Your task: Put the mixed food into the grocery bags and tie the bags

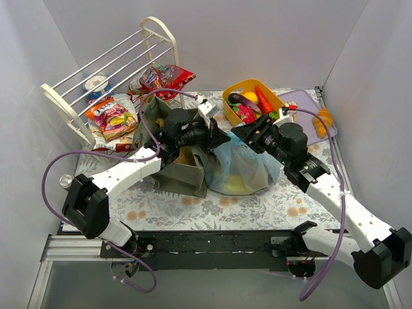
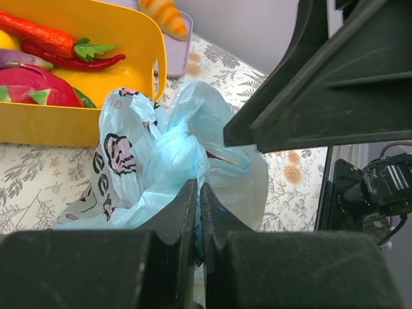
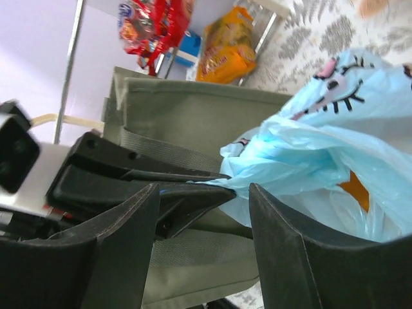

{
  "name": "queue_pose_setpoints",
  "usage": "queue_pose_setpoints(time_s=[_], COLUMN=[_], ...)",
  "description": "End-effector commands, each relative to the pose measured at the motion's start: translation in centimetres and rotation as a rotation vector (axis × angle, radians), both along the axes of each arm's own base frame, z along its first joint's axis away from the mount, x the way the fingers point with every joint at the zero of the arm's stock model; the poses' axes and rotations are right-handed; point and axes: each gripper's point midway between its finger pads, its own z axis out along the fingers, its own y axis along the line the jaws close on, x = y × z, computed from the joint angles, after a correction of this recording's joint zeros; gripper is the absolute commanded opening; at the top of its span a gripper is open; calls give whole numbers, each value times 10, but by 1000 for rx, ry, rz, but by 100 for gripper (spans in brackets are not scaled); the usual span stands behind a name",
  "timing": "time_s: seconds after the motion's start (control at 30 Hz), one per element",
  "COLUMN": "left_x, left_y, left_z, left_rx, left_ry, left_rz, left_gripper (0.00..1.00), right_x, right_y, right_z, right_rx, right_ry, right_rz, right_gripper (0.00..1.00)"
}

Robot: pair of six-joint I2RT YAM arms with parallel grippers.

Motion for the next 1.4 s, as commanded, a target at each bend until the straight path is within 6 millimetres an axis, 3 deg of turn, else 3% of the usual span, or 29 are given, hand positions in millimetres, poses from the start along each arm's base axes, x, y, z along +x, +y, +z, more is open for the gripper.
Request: queue_pose_setpoints(time_s=[0.0, 0.13, 0.67, 1.0, 1.37], left_x=[-6, -9, -30, -40, -56], left_y=[6, 5, -7, -12, -16], left_z=[26, 27, 22, 11, 8], left_rx=[-9, -7, 3, 21, 11], left_ry=[-104, -114, -127, -100, -55], left_rz=[12, 11, -58, -106, -195], left_gripper=[0, 0, 0, 0, 0], right_x=[-1, 5, 36, 45, 33], right_y=[3, 2, 4, 23, 39], right_z=[-9, -27, -66, -54, -41], right_rx=[47, 37, -39, 24, 20], right_ry=[140, 166, 199, 114, -10], right_rz=[-18, -48, -123, -55, 93], right_gripper=[65, 65, 61, 39, 32])
